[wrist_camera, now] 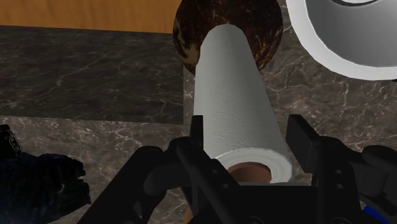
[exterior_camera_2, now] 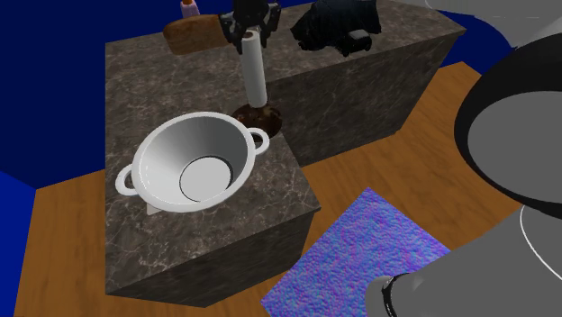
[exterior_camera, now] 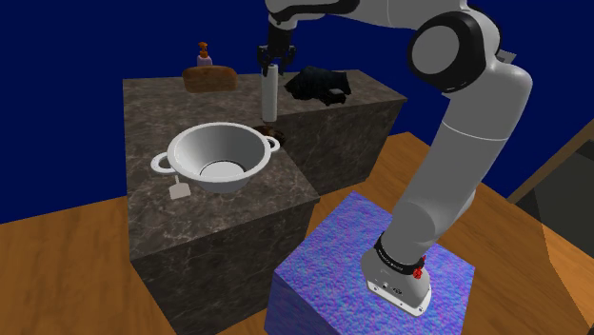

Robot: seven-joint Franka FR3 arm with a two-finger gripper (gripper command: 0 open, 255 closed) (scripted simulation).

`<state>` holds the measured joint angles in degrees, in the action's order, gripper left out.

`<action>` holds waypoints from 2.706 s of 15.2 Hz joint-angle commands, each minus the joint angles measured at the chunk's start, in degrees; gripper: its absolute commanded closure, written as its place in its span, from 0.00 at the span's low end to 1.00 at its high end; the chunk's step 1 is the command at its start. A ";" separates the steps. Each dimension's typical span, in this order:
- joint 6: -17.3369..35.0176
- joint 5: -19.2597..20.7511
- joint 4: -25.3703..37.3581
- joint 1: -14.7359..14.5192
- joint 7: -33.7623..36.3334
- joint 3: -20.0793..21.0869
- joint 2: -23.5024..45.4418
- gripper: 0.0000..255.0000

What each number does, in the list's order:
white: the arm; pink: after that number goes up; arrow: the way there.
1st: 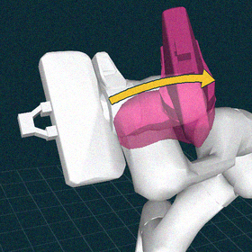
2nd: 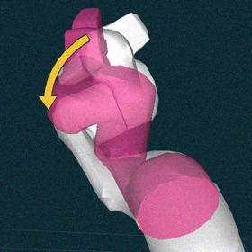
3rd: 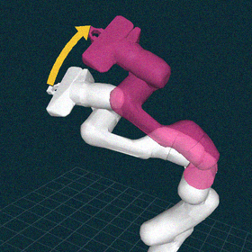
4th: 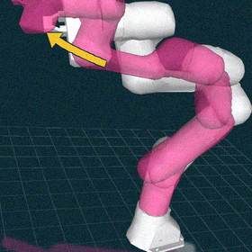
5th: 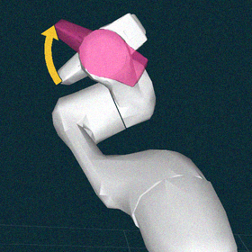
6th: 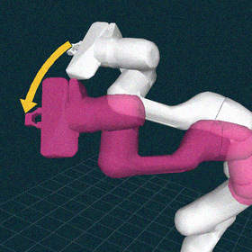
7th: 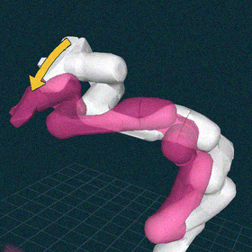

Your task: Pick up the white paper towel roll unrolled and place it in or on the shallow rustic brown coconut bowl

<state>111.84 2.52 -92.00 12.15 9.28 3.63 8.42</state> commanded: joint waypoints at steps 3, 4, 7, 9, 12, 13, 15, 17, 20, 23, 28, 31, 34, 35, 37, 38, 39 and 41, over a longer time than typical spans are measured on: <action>3.31 0.04 -3.41 0.01 0.14 -0.01 -0.13 1.00; 4.07 0.06 -4.13 0.02 0.16 -0.01 -0.10 1.00; 6.32 0.12 -6.21 0.03 0.25 -0.03 0.08 1.00; 7.81 0.16 -7.52 0.03 0.32 -0.04 0.26 1.00; 10.01 0.24 -9.37 0.04 0.42 -0.06 0.62 1.00; 10.74 0.27 -9.95 0.04 0.46 -0.06 0.77 1.00; 12.19 0.34 -11.08 0.04 0.53 -0.08 1.09 1.00; 13.31 0.39 -11.92 0.04 0.59 -0.09 1.36 1.00; 13.30 0.39 -11.91 0.04 0.59 -0.09 1.37 1.00; 13.30 0.39 -11.91 0.04 0.59 -0.09 1.37 1.00; 13.30 0.39 -11.91 0.04 0.59 -0.09 1.37 0.00; 11.69 0.29 -11.20 0.03 0.53 -0.05 0.47 0.00; 7.09 0.04 -8.78 0.00 0.37 0.02 -1.72 0.00; 7.09 0.04 -8.78 0.00 0.37 0.02 -1.72 0.00; 7.09 0.04 -8.79 0.00 0.37 0.02 -1.73 0.00; 7.09 0.04 -8.78 0.00 0.37 0.02 -1.72 0.00; 7.09 0.04 -8.78 0.00 0.37 0.02 -1.72 0.00; 7.09 0.04 -8.78 0.00 0.37 0.02 -1.72 0.00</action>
<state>118.95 2.56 -100.79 12.15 9.64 3.66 6.70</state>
